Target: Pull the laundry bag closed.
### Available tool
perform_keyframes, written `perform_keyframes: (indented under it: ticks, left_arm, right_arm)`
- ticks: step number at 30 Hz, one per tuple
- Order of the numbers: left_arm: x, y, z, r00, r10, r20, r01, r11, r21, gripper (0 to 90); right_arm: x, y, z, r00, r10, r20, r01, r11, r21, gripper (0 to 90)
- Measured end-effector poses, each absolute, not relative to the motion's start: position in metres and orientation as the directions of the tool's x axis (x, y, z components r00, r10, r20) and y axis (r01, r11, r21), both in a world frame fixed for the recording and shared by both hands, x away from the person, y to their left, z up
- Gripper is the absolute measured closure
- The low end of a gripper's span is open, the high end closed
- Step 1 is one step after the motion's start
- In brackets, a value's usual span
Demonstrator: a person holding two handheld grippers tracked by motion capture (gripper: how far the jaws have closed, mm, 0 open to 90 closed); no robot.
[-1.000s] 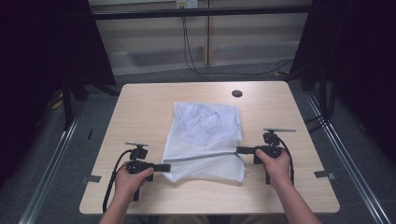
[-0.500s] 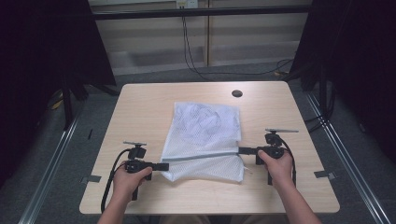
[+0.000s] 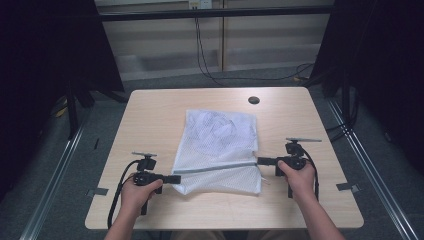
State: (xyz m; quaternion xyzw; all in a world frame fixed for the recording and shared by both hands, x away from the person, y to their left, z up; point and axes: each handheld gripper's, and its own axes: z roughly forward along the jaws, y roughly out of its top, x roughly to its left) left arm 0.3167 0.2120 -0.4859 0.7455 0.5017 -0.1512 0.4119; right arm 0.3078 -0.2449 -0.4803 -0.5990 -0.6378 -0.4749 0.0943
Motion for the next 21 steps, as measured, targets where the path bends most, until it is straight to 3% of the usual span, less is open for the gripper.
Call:
perform_keyframes:
  ticks: [5, 9, 12, 14, 17, 21]
  left_arm:
    - [0.3165, 0.211, -0.4861, 0.47, 0.619, -0.629, 0.862, -0.17, 0.477, 87.6]
    - [0.3158, 0.2112, -0.4851, 0.475, 0.623, -0.621, 0.854, -0.155, 0.497, 72.1]
    - [0.3173, 0.2102, -0.4836, 0.477, 0.637, -0.605, 0.846, -0.147, 0.512, 48.5]
    - [0.3178, 0.2098, -0.4828, 0.485, 0.64, -0.596, 0.84, -0.153, 0.52, 44.5]
    - [0.3213, 0.209, -0.482, 0.473, 0.672, -0.569, 0.837, -0.143, 0.528, 23.6]
    - [0.3241, 0.208, -0.4814, 0.492, 0.689, -0.532, 0.818, -0.155, 0.555, 14.9]
  right_arm:
    - [0.3081, -0.2444, -0.4805, -0.281, 0.685, 0.672, 0.846, -0.153, 0.51, 87.4]
    - [0.3079, -0.2438, -0.4805, -0.292, 0.699, 0.653, 0.836, -0.145, 0.53, 86.3]
    - [0.3087, -0.2438, -0.4804, -0.294, 0.698, 0.653, 0.82, -0.166, 0.547, 69.5]
    - [0.3088, -0.2442, -0.48, -0.297, 0.71, 0.639, 0.808, -0.171, 0.565, 63.6]
    - [0.3106, -0.2436, -0.4798, -0.318, 0.731, 0.603, 0.784, -0.155, 0.601, 47.7]
    - [0.3128, -0.2438, -0.4804, -0.333, 0.761, 0.557, 0.763, -0.129, 0.633, 33.7]
